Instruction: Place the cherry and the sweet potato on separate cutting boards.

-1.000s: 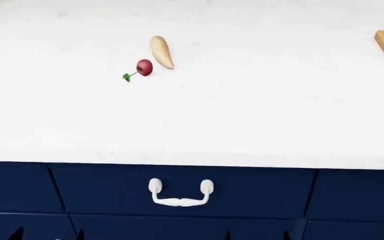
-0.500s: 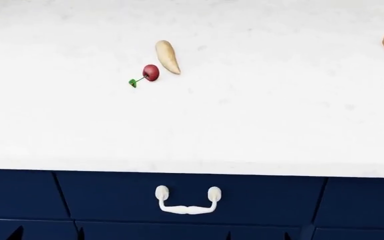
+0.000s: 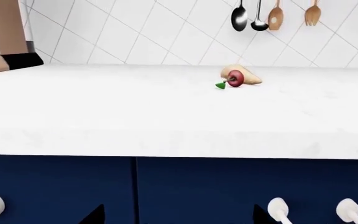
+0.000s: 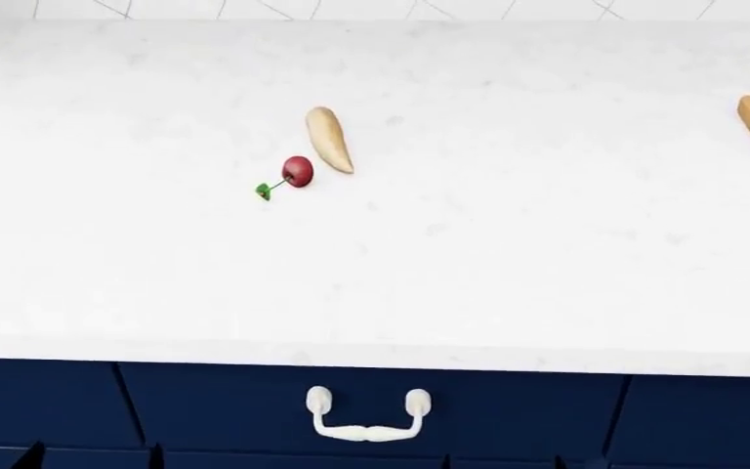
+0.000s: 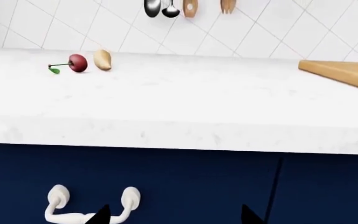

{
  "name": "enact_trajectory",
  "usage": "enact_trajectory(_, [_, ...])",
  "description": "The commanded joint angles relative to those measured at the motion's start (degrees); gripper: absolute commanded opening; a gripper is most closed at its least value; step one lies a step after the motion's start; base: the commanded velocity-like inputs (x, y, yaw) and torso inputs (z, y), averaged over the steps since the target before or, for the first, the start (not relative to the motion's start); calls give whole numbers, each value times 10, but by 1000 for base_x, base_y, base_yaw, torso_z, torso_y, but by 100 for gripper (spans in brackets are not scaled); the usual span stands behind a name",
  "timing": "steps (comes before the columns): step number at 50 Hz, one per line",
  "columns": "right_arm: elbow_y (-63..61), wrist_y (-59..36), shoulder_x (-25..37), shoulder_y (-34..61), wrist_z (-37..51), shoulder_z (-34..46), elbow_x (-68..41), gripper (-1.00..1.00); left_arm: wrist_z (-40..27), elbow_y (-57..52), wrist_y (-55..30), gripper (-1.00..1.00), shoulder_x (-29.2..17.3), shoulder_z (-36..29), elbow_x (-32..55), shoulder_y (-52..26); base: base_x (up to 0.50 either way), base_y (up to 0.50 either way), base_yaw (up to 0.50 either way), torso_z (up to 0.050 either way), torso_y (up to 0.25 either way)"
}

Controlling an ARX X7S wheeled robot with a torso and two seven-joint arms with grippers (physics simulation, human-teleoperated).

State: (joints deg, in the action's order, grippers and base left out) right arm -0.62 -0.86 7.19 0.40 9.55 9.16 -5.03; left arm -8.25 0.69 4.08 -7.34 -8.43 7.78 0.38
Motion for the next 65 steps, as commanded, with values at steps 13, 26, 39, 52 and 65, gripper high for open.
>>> enact_trajectory(13, [-31,-10,9,-4,4,1,-36,100,-9,-89,-104,100,-20,-7,45,11,0,0,0,42,0])
enact_trajectory(26, [-334,-414,138,140,11,-99,-210,100,-36,-278,-466,100,-93,49,199,-197,0,0,0,0,0])
enact_trajectory(39, [-264,-562,179,329,-19,-81,-271,100,-35,-179,-587,100,-70,38,255,-363,2,0,0,0,0])
enact_trajectory(52, [9,-424,169,454,-97,-12,-193,100,72,220,-432,100,-28,-70,149,-574,421,0,0,0,0])
enact_trajectory(65, [-8,-432,166,415,-96,-9,-205,100,72,148,-485,100,-38,-81,174,-537,500,0,0,0,0])
